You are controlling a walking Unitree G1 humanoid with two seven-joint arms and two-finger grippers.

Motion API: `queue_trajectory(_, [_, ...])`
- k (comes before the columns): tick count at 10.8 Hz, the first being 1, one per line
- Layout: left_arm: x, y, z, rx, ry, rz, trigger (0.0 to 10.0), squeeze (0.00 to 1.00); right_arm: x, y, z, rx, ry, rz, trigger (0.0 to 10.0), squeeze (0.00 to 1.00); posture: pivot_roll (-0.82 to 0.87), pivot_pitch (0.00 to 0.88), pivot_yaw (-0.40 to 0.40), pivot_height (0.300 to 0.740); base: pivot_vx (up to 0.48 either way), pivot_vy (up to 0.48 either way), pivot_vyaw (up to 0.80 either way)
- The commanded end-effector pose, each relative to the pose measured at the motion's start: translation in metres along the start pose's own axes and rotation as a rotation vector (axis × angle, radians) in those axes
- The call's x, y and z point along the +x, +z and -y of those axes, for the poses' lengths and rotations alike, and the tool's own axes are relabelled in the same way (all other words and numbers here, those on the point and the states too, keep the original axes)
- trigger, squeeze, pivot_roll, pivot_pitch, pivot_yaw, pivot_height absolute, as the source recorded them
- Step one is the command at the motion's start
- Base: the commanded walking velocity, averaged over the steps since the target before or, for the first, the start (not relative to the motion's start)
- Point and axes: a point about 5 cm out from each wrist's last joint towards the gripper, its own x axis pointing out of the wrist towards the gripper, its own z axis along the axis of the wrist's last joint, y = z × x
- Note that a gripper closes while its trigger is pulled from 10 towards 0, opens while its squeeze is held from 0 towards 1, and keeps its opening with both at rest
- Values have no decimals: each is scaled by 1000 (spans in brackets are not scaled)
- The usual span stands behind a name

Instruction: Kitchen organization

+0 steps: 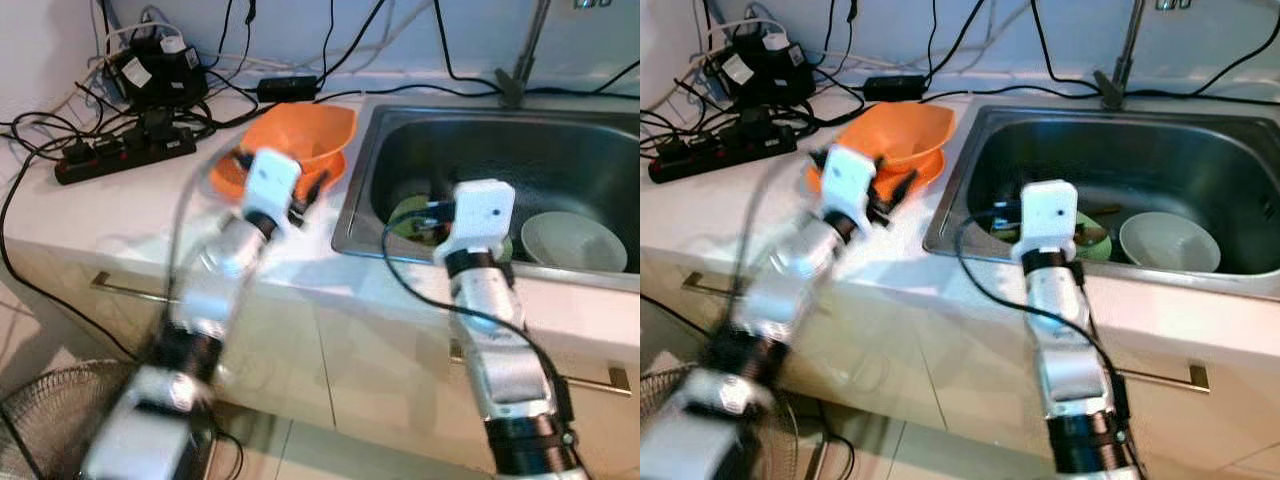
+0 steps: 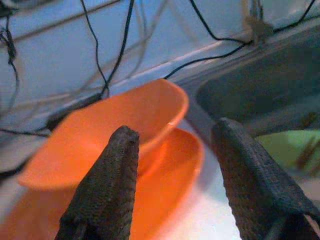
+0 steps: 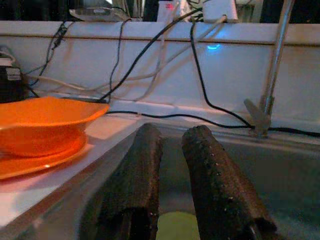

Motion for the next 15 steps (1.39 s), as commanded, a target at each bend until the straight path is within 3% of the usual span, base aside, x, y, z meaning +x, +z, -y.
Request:
queue_trajectory(1, [3, -1, -7, 69, -23, -19, 10000, 0, -4, 2, -9, 22, 23, -5, 10000, 0, -5, 51, 152, 740, 0, 0, 0])
queue_trajectory(2, [6, 1, -10, 122, -63, -31, 10000, 0, -6, 2, -14, 32, 33, -7, 10000, 133, 1, 64, 156, 740, 0, 0, 0])
queue_trajectory(3, [13, 6, -13, 157, -92, -28, 10000, 1000, -8, 2, -17, 45, 34, -16, 10000, 1000, 6, 76, 162, 740, 0, 0, 0])
queue_trajectory(4, [19, 11, -16, 216, -116, -29, 10000, 1000, -10, 3, -18, 45, 28, -24, 10000, 149, 7, 84, 169, 740, 0, 0, 0])
queue_trajectory(5, [23, 15, -17, 277, -160, -35, 10000, 0, -11, 3, -18, 44, 18, -27, 10000, 0, 4, 97, 178, 740, 0, 0, 0])
queue_trajectory(8, [39, 28, -22, 379, -217, -75, 10000, 0, -21, 2, -13, 40, -22, -53, 10000, 0, -18, 127, 204, 740, 0, 0, 0])
queue_trajectory(11, [44, 30, -23, 434, -219, -116, 10000, 0, -28, 2, -8, 33, -47, -70, 10000, 0, -26, 146, 214, 740, 0, 0, 0])
queue_trajectory(13, [42, 25, -30, 545, -185, -164, 10000, 0, -34, 1, -7, 33, -61, -88, 10000, 0, -30, 143, 207, 740, 0, 0, 0])
queue_trajectory(15, [44, 28, -35, 532, -117, -159, 10000, 0, -36, -1, -4, 17, -53, -110, 10000, 0, -50, 150, 181, 740, 0, 0, 0])
